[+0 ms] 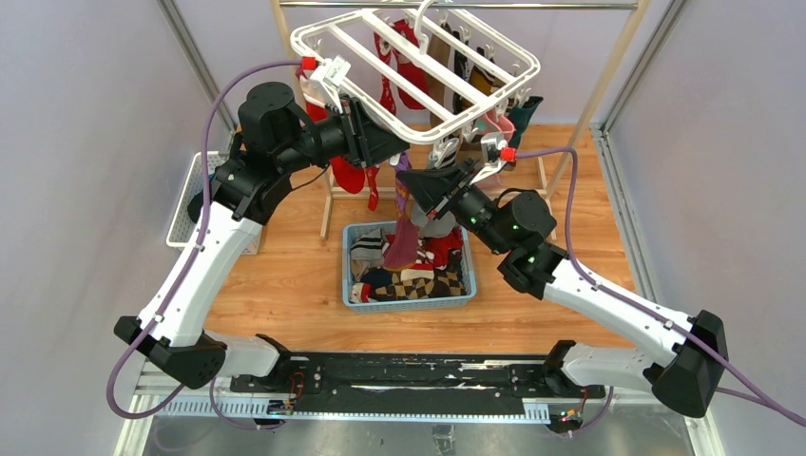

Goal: Clip the socks to the hanger
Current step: Clamp the sock onto the hanger.

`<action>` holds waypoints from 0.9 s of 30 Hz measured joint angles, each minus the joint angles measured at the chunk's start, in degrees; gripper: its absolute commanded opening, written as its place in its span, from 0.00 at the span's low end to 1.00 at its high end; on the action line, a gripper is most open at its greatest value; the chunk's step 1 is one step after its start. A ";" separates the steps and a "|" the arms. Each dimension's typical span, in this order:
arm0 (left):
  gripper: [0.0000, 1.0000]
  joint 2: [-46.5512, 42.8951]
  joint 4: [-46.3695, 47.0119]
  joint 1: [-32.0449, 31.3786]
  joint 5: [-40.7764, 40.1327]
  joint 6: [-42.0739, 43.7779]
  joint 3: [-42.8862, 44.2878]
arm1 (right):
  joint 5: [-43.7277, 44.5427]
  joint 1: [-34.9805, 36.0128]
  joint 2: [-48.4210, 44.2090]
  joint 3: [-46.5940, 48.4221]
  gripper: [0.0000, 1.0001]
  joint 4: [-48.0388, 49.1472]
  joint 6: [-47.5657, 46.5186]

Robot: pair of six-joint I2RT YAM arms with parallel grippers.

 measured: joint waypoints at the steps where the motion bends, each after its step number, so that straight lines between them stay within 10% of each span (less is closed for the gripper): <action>1: 0.00 0.00 0.00 0.00 0.00 0.02 0.00 | -0.02 0.00 -0.02 0.00 0.00 0.00 0.02; 27: 0.00 0.00 0.00 0.00 -0.02 -0.04 0.00 | -0.87 0.42 2.49 2.51 0.00 -0.52 0.24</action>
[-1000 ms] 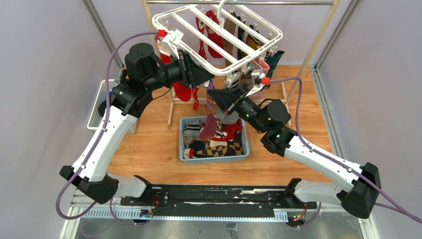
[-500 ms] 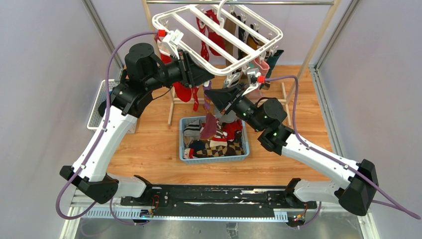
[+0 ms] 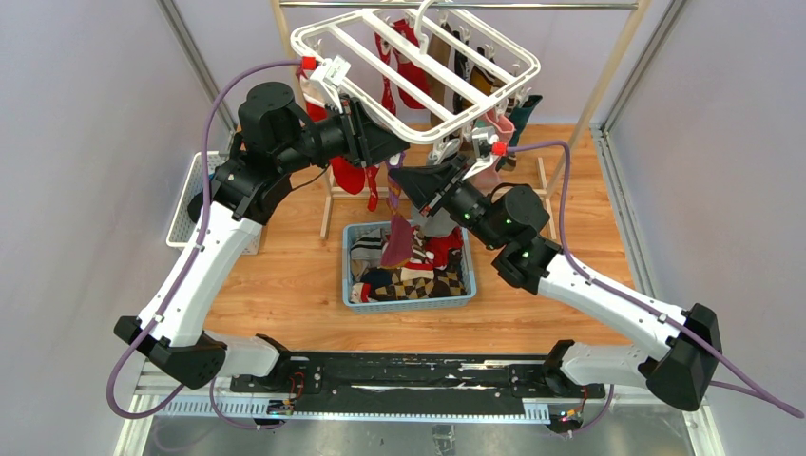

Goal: Clip the socks to the hanger
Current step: Clamp the sock onto the hanger.

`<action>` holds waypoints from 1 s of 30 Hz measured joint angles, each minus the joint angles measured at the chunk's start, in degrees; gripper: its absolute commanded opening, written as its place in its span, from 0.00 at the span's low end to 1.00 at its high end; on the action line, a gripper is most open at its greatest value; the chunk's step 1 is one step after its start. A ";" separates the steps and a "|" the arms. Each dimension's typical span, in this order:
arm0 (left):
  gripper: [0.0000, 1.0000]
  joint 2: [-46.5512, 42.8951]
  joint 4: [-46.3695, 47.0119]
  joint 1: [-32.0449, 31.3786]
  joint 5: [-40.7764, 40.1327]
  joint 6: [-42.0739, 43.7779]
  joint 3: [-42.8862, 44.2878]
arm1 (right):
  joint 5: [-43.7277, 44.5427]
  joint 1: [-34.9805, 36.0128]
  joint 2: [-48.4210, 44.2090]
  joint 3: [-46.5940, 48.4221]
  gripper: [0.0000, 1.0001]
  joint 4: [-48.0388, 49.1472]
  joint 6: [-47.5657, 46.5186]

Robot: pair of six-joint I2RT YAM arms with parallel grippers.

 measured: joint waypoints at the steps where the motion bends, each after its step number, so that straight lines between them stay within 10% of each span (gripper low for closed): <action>1: 0.00 0.00 0.00 0.00 -0.02 0.00 0.00 | 0.00 0.07 0.07 0.24 0.00 0.00 0.00; 8: 0.04 0.00 0.07 0.00 -0.33 0.00 0.00 | 0.00 0.20 0.66 0.70 0.00 0.44 0.04; 23: 0.54 0.00 0.15 0.00 -1.05 0.17 0.02 | 1.44 0.31 1.25 1.46 0.00 0.92 0.13; 30: 1.00 -0.09 -0.96 0.00 -1.25 0.52 0.02 | 3.50 0.33 1.14 1.46 0.00 1.36 0.13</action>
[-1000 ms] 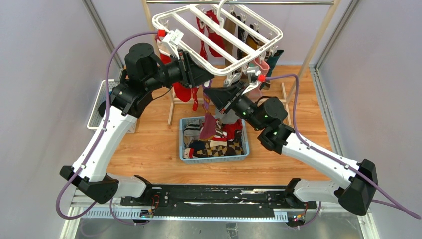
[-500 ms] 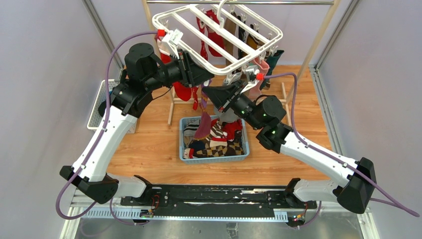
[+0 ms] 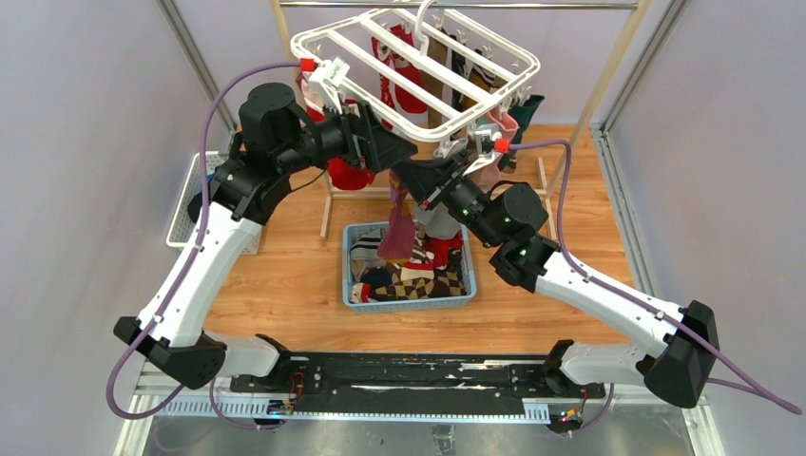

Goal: Clip the socks to the hanger
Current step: Clamp the sock onto the hanger.

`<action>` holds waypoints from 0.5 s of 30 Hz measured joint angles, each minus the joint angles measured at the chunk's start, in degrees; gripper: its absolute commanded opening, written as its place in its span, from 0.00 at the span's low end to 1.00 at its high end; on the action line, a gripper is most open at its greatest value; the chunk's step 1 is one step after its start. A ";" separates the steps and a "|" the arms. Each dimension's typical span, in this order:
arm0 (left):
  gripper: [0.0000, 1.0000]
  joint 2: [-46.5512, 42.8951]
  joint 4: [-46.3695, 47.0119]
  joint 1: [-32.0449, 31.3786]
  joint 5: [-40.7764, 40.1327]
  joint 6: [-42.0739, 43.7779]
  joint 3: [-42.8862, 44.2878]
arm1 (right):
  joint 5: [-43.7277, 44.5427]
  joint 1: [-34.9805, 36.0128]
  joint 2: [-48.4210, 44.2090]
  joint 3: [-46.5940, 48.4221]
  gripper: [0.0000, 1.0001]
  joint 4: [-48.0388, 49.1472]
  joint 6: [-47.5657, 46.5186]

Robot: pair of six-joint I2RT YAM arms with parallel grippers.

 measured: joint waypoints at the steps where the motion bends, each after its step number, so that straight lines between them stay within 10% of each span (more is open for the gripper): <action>1: 1.00 -0.04 -0.50 0.00 0.02 0.28 0.00 | 0.11 0.00 0.00 0.00 0.00 -0.02 0.00; 8: 1.00 -2.95 -8.96 0.00 0.42 5.92 -0.09 | 1.36 0.04 -0.83 -0.02 0.15 -1.79 -0.50; 15: 1.00 -15.39 -18.18 1.20 -1.03 15.52 -8.63 | 3.45 0.20 -4.22 -0.02 0.69 -6.62 -3.02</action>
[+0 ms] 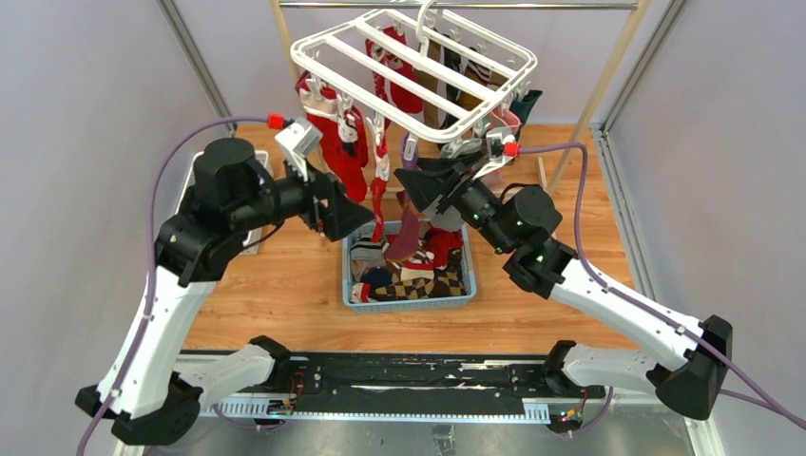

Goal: Clip the socks to the hanger
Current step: Clamp the sock onto the hanger, then reset both arms

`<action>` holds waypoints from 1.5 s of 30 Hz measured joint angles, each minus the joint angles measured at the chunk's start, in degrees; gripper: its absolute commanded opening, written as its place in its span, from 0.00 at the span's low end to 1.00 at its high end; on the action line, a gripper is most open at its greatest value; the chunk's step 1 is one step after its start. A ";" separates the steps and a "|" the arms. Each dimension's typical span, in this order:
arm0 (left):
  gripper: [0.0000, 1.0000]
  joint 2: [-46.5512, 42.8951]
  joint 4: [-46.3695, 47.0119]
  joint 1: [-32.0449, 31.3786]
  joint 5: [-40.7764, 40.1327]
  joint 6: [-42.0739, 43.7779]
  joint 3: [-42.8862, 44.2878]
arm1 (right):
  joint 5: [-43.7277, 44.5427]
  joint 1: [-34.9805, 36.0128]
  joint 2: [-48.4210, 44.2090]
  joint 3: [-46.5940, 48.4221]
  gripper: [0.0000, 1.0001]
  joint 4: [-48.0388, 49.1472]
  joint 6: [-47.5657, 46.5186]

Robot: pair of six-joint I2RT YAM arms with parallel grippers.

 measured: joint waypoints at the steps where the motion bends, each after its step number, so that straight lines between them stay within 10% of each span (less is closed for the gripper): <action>1: 1.00 -1.07 -0.94 0.46 -0.04 1.03 -0.72 | 0.17 0.02 -0.44 0.02 0.72 -1.25 -0.70; 19: 1.00 -2.84 3.87 34.16 1.25 14.10 -25.51 | 14.84 0.02 -19.21 -15.17 0.86 -27.76 -11.13; 33: 1.00 4.79 41.16 35.95 -13.03 14.58 -51.91 | 50.73 -21.81 -12.50 -32.98 0.94 -31.19 -6.60; 45: 1.00 18.21 68.41 36.06 -19.52 11.65 -59.78 | 47.04 -42.01 -6.23 -42.49 0.95 -10.27 -10.95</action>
